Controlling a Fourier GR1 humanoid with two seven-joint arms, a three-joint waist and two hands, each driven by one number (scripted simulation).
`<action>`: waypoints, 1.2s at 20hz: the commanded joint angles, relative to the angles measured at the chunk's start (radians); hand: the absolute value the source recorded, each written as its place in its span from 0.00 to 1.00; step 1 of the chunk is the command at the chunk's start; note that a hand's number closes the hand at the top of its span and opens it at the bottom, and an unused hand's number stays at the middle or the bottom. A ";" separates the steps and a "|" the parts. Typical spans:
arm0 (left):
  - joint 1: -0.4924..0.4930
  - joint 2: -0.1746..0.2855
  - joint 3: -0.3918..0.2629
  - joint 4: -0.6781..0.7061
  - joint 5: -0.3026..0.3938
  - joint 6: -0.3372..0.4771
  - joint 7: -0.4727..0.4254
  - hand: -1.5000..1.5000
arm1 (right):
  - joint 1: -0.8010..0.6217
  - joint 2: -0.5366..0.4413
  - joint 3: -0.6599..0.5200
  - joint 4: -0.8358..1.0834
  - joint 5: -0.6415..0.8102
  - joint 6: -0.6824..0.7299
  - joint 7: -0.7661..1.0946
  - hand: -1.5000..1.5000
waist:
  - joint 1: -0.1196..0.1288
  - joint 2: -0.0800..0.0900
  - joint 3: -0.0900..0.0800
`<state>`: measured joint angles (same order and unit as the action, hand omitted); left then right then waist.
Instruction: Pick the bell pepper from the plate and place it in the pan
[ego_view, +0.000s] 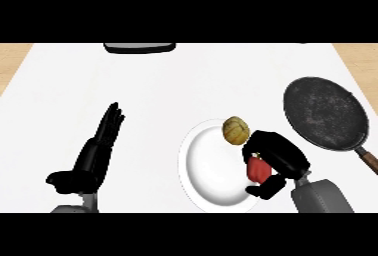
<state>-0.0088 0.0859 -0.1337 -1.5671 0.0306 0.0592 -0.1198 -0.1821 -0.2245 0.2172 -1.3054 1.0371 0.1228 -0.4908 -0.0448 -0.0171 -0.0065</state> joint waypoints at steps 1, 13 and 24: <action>0.006 0.000 0.013 -0.017 0.003 0.017 0.027 0.50 | 0.085 0.069 -0.098 -0.080 0.034 -0.045 0.310 1.00 | -0.033 -0.006 0.002; 0.091 -0.026 -0.060 -0.077 -0.031 0.004 -0.020 0.50 | 0.279 0.223 -0.017 -0.756 0.059 -0.065 0.772 1.00 | 0.036 0.011 0.006; -0.047 -0.026 -0.007 -0.012 -0.024 -0.004 0.039 0.50 | 0.050 0.087 -0.475 -0.440 -0.224 -0.152 0.614 1.00 | 0.047 0.019 0.007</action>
<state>-0.0166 0.0591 -0.1568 -1.5827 0.0069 0.0531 -0.1095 -0.0453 -0.0594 -0.1159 -1.8736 0.8971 0.0013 0.1931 -0.0018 0.0002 0.0002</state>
